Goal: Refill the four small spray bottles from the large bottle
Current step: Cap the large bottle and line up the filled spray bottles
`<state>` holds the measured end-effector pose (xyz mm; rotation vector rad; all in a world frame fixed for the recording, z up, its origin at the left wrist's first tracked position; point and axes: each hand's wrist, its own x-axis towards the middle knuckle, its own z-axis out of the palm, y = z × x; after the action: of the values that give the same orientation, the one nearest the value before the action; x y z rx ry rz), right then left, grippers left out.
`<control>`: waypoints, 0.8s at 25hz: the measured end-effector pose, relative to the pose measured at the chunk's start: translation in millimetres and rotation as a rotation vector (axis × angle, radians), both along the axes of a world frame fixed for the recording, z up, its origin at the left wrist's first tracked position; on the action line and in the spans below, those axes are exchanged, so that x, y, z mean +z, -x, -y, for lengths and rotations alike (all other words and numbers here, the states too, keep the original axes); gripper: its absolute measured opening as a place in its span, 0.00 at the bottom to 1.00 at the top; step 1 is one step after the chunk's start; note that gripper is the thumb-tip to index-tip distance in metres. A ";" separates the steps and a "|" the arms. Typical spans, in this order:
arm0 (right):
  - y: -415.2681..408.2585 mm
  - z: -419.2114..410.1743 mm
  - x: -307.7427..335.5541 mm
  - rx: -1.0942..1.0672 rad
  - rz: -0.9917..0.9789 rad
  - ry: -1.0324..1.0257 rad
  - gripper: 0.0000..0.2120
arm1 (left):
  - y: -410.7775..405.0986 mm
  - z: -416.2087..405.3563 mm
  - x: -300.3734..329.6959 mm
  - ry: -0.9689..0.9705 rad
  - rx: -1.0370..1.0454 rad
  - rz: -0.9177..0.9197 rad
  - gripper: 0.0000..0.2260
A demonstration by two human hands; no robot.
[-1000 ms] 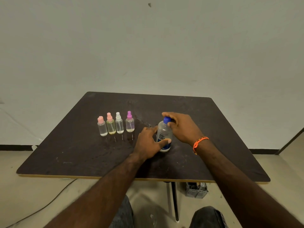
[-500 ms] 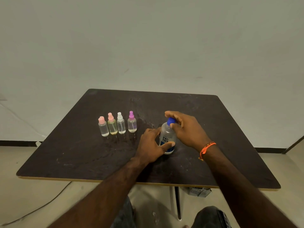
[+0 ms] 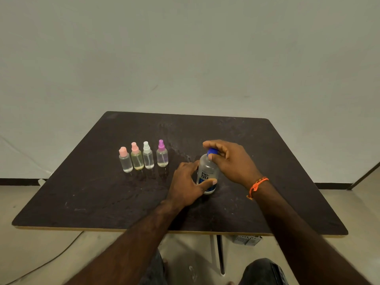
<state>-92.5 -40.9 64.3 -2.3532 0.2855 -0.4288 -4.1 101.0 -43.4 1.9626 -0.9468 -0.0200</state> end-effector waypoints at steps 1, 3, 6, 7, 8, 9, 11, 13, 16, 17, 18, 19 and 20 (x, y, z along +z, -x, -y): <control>-0.1 0.3 -1.2 -0.047 0.020 0.026 0.17 | -0.6 0.0 -1.2 -0.003 -0.003 0.002 0.28; -2.1 -4.0 -1.7 -0.160 0.066 0.063 0.17 | -0.9 0.1 -1.8 -0.011 -0.002 0.005 0.30; -6.4 -13.1 -2.6 -0.266 0.057 0.212 0.24 | -0.5 0.2 -1.1 -0.021 0.014 -0.009 0.32; -6.6 -14.9 -2.5 -0.237 0.025 0.215 0.27 | 0.3 -0.2 -0.7 -0.017 0.019 -0.022 0.31; -6.4 -14.9 -1.8 -0.172 -0.005 0.165 0.28 | 1.2 -0.6 -0.5 -0.011 0.018 -0.033 0.30; -5.9 -14.3 0.2 -0.088 -0.026 0.084 0.29 | 1.8 -1.2 0.1 -0.003 0.013 -0.038 0.29; -3.4 -10.2 4.4 0.040 -0.041 0.002 0.25 | 2.2 -2.3 0.8 0.007 0.004 -0.036 0.28; -1.9 -3.4 6.7 0.044 -0.048 0.046 0.23 | 2.1 -1.7 1.5 -0.002 0.010 -0.033 0.29; -4.3 0.1 5.3 -0.091 0.036 0.082 0.16 | 1.4 -0.8 1.1 -0.027 0.017 -0.012 0.29; -5.8 -1.4 4.0 -0.150 0.065 0.103 0.16 | 1.2 -0.5 -0.1 -0.029 0.015 -0.013 0.29; -7.5 -3.9 3.0 -0.202 0.078 0.152 0.18 | 0.7 -0.2 -1.8 -0.029 0.018 -0.018 0.29; -8.6 -7.2 2.0 -0.233 0.068 0.211 0.22 | 0.1 0.1 -3.6 -0.023 0.027 -0.024 0.30; -9.3 -9.6 0.8 -0.226 0.046 0.242 0.25 | -0.5 0.4 -4.8 -0.018 0.039 -0.037 0.31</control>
<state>-83.1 -31.4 65.1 -2.5519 0.5059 -0.6564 -3.7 100.6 -48.3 1.9897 -0.8875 -0.0426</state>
